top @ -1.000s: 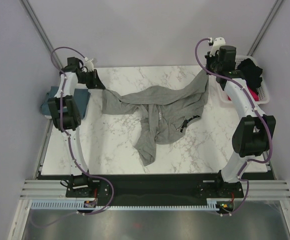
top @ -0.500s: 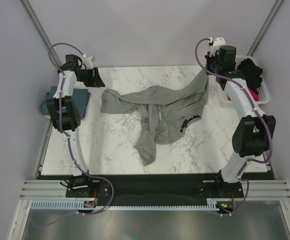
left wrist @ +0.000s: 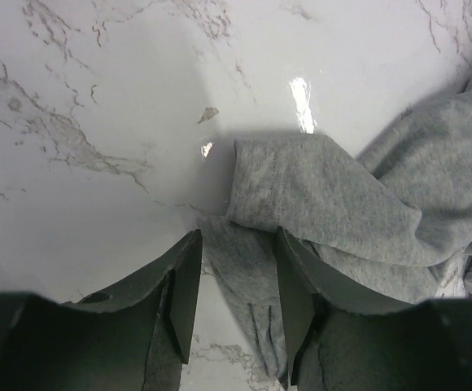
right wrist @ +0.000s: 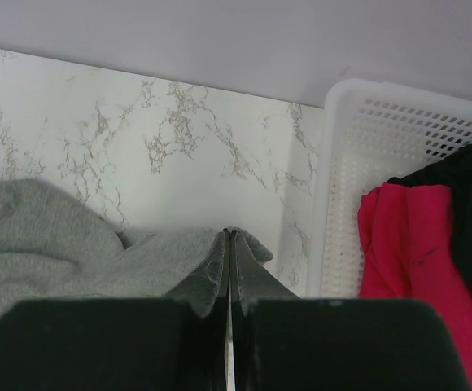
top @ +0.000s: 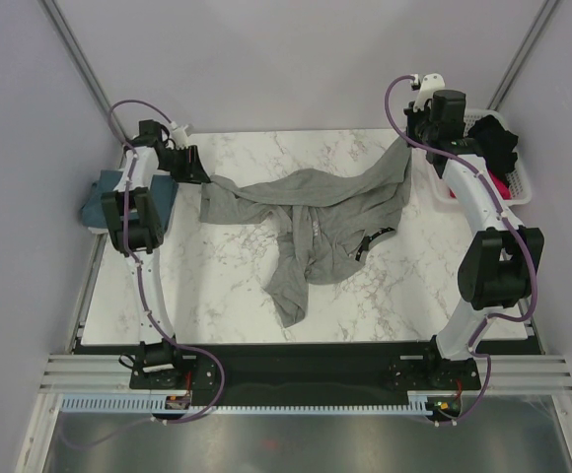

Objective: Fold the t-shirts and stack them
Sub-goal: Flatten the tshirt out

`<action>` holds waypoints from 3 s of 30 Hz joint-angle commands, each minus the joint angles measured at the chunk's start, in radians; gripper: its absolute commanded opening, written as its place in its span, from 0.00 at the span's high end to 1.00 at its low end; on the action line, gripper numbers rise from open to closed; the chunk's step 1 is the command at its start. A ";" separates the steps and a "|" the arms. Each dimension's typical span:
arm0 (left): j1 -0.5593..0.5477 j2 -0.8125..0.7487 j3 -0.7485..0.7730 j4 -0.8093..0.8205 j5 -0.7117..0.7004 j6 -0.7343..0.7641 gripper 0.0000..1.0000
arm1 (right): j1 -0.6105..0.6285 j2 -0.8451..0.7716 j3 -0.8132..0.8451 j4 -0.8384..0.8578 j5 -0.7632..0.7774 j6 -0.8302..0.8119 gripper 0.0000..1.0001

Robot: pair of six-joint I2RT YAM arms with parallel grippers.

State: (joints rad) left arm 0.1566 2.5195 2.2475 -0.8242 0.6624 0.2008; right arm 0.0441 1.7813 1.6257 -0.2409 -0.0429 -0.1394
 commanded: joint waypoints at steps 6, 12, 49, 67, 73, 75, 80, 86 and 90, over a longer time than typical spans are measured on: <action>-0.002 0.018 0.066 0.034 0.019 0.012 0.51 | 0.014 -0.008 0.005 0.031 0.023 -0.023 1.00; -0.009 0.027 0.067 0.042 0.019 -0.001 0.52 | 0.030 -0.002 0.008 0.031 0.031 -0.034 1.00; -0.034 -0.207 0.126 0.065 0.016 0.019 0.98 | 0.048 -0.003 0.036 0.049 0.124 -0.069 1.00; -0.026 -0.652 0.001 -0.021 -0.119 0.130 0.98 | -0.211 -0.210 0.157 0.063 0.146 0.104 1.00; -0.023 -0.804 -0.061 -0.033 -0.092 0.160 0.98 | -0.259 -0.285 0.206 0.041 0.046 0.124 1.00; -0.025 -0.876 -0.086 -0.033 -0.073 0.161 0.98 | -0.257 -0.312 0.206 0.038 0.005 0.132 1.00; -0.023 -1.039 -0.132 -0.006 -0.064 0.164 0.98 | -0.259 -0.419 0.220 0.014 -0.040 0.136 1.00; -0.023 -1.189 -0.187 0.060 -0.055 0.153 0.98 | -0.259 -0.555 0.261 -0.050 -0.041 0.179 1.00; -0.023 -1.333 -0.236 0.091 -0.060 0.183 0.98 | -0.259 -0.663 0.307 -0.109 -0.031 0.150 1.00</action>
State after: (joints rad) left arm 0.1268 1.2728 2.0418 -0.8017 0.5858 0.3340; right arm -0.2115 1.2091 1.8629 -0.3370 -0.0750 0.0151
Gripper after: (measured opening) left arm 0.025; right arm 0.007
